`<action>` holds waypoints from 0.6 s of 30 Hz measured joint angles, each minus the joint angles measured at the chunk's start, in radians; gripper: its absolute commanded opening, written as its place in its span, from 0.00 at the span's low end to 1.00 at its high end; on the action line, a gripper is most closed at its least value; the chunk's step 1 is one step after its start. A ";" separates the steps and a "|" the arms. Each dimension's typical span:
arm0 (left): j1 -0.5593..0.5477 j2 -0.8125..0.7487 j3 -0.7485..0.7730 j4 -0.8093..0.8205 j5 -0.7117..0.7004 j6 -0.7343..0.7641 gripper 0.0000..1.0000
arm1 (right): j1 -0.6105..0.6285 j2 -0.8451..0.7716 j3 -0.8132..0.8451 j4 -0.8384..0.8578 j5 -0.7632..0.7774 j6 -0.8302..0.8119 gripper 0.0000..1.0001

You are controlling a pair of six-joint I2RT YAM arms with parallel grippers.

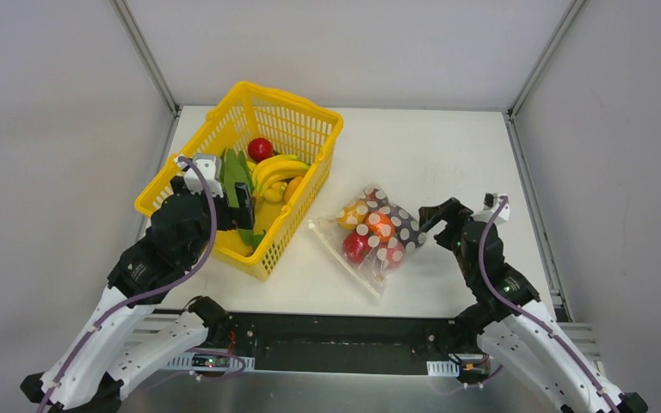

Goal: Place the food in the zip-top bag and seal the zipper
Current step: Reset both arms

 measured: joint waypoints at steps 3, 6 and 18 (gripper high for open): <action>0.119 0.006 0.000 -0.039 0.067 -0.033 0.99 | 0.000 0.055 0.033 0.000 -0.002 -0.022 0.97; 0.242 0.028 0.004 -0.064 0.157 -0.075 0.99 | 0.000 0.097 0.076 0.000 -0.009 -0.053 0.97; 0.348 0.079 0.057 -0.203 0.038 -0.295 0.99 | -0.002 0.229 0.272 -0.064 0.042 -0.181 1.00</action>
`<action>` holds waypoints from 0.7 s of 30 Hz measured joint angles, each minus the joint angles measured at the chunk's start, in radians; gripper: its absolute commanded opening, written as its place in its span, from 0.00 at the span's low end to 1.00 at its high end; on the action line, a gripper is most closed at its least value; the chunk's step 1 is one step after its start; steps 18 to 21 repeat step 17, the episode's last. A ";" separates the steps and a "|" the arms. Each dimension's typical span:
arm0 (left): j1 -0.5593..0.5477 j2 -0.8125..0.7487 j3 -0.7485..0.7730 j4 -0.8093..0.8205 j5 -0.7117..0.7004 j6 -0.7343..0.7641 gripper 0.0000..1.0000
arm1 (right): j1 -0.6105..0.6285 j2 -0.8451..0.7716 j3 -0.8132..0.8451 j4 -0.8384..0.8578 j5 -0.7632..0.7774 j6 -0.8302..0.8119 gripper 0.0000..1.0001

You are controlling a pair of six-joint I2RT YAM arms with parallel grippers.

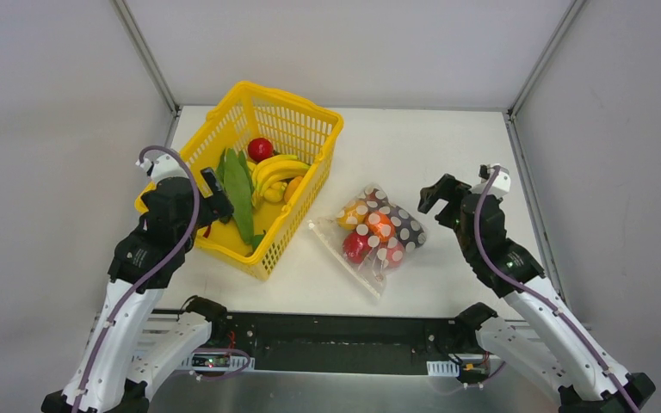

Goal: Place the food in the zip-top bag and seal the zipper
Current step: Reset both arms

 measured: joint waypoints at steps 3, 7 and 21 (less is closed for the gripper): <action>0.000 -0.003 0.024 -0.048 -0.070 -0.023 0.99 | 0.000 -0.001 -0.004 -0.006 0.009 -0.009 1.00; 0.000 -0.038 0.026 -0.083 -0.118 -0.040 0.99 | 0.000 -0.013 -0.035 -0.005 0.004 -0.002 1.00; 0.000 -0.095 0.024 -0.095 -0.171 -0.042 0.99 | 0.000 -0.059 -0.082 -0.005 0.005 0.050 1.00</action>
